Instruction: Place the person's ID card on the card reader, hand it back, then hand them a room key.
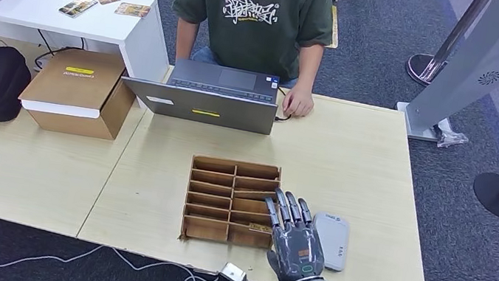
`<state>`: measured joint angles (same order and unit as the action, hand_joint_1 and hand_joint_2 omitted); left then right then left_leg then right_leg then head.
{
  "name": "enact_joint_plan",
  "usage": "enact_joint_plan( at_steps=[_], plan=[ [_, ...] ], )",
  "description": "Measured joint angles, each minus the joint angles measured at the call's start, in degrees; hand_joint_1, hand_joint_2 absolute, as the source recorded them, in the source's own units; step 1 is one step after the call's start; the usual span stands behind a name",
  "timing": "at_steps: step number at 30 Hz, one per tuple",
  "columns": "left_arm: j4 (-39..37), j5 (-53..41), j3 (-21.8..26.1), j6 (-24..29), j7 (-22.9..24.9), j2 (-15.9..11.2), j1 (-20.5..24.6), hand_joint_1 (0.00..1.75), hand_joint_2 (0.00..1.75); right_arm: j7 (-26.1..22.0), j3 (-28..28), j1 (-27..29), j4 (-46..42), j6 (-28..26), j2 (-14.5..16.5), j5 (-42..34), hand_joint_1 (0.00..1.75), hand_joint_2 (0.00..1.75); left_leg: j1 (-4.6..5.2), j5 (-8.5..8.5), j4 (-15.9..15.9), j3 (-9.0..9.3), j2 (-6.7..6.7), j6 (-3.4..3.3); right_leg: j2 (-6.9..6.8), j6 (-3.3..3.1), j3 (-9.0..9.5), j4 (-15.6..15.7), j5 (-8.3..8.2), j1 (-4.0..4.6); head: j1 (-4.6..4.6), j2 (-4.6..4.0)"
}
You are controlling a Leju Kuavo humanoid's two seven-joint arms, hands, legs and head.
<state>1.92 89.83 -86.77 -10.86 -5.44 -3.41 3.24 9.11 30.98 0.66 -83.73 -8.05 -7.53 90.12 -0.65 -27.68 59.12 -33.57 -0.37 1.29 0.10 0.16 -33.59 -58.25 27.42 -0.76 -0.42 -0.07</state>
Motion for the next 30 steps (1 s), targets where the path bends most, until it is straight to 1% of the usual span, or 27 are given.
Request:
enact_joint_plan(
  at_steps=[8, 14, 21, 30],
  plan=[
    [0.0, 0.1, 0.0, 0.0, 0.0, 0.0, 0.0, 0.0, 0.0, -2.3, -1.2, 0.3, 0.4, -0.1, 0.8, 0.0, 0.0, 1.75, 0.0, 0.0, 0.0, 0.0, 0.0, 0.0, 0.0, 0.0, 0.0, 0.0, 0.0, 0.0, 0.0, 0.01],
    [0.0, 0.1, 0.0, 0.0, 0.0, 0.0, 0.0, 0.0, 0.0, -3.5, -1.7, 0.3, 1.4, -0.2, 2.4, 0.0, 0.0, 1.75, -0.01, 0.0, 0.0, 0.0, 0.0, 0.0, 0.0, 0.0, 0.0, 0.0, 0.0, 0.0, 0.0, 0.01],
    [0.0, 0.2, 0.0, -0.1, 0.0, 0.0, 0.0, 0.0, 0.0, -3.4, -1.8, 0.0, 2.6, -0.2, 3.3, 0.0, 0.0, 1.75, 0.0, 0.0, 0.0, -0.01, 0.0, 0.0, 0.0, 0.0, 0.0, 0.0, 0.0, 0.0, 0.0, 0.0],
    [0.0, 0.2, 0.0, -0.1, 0.0, -0.2, 0.0, 0.0, 0.0, -3.1, -1.8, -0.4, 3.5, -0.2, 3.4, 0.0, 0.0, 1.75, 0.0, 0.0, 0.0, -0.01, 0.0, 0.0, 0.0, 0.0, 0.0, 0.0, 0.0, 0.0, 0.0, 0.01]
  ],
)
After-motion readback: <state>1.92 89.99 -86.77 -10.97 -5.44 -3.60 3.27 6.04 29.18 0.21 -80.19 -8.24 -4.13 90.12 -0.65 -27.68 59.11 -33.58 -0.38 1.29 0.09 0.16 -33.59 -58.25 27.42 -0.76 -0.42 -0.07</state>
